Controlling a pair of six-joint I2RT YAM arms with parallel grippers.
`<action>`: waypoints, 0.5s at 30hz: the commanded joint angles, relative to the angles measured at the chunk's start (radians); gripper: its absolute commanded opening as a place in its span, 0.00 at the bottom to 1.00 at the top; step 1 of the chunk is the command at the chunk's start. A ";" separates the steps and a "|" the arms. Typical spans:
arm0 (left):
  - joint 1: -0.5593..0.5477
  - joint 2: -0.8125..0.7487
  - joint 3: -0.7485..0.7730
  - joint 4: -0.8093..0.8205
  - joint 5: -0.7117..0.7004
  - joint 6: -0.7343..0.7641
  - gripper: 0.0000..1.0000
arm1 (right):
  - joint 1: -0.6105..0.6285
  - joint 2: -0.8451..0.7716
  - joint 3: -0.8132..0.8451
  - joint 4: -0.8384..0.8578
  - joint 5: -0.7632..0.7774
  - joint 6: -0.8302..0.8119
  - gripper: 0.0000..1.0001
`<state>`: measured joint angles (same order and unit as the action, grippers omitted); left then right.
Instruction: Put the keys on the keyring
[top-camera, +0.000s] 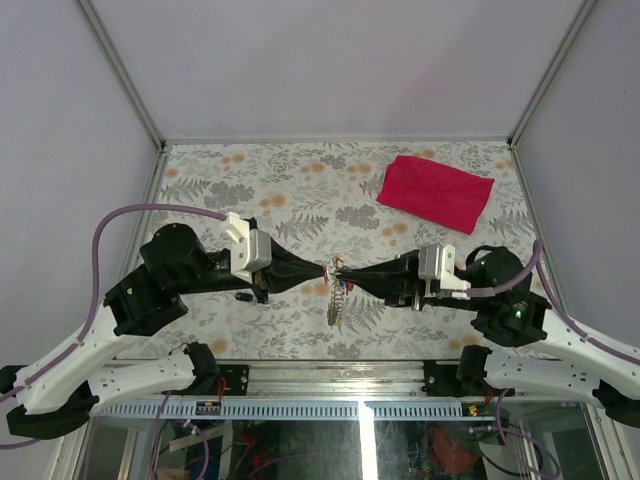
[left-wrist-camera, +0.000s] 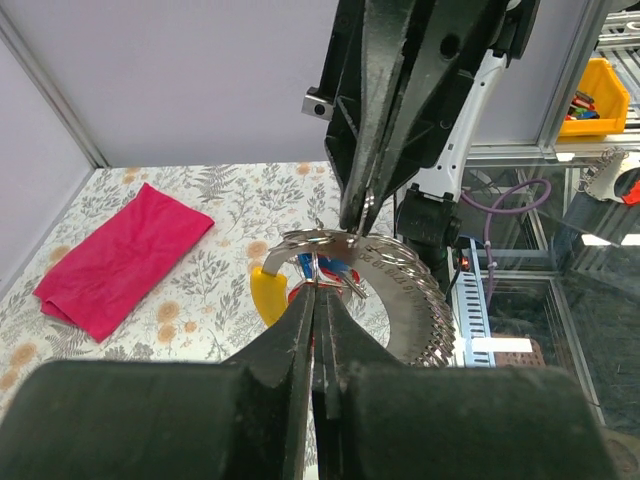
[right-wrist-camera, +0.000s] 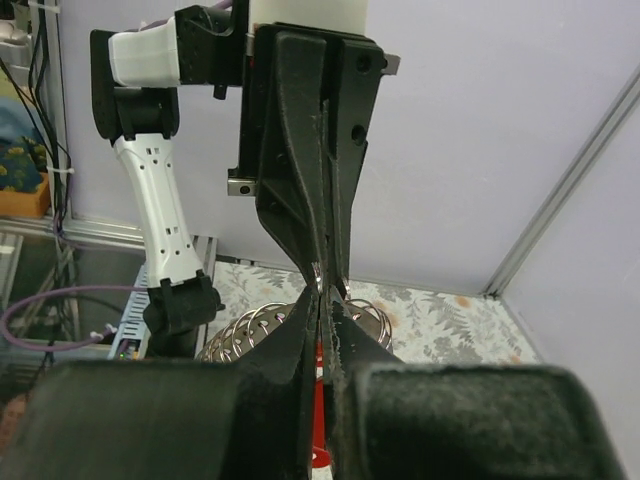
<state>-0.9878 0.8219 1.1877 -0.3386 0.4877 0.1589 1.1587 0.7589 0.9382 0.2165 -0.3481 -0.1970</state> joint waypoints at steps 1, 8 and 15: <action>-0.006 -0.017 0.035 0.018 0.020 0.000 0.00 | 0.007 0.014 0.094 0.013 0.061 0.126 0.00; -0.005 -0.037 0.019 0.023 -0.016 -0.007 0.00 | 0.007 0.058 0.192 -0.145 0.181 0.291 0.00; -0.005 -0.037 0.017 0.016 -0.018 -0.007 0.00 | 0.007 0.090 0.233 -0.198 0.154 0.324 0.00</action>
<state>-0.9878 0.7921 1.1927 -0.3382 0.4854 0.1585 1.1587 0.8307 1.1000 0.0231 -0.1932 0.0776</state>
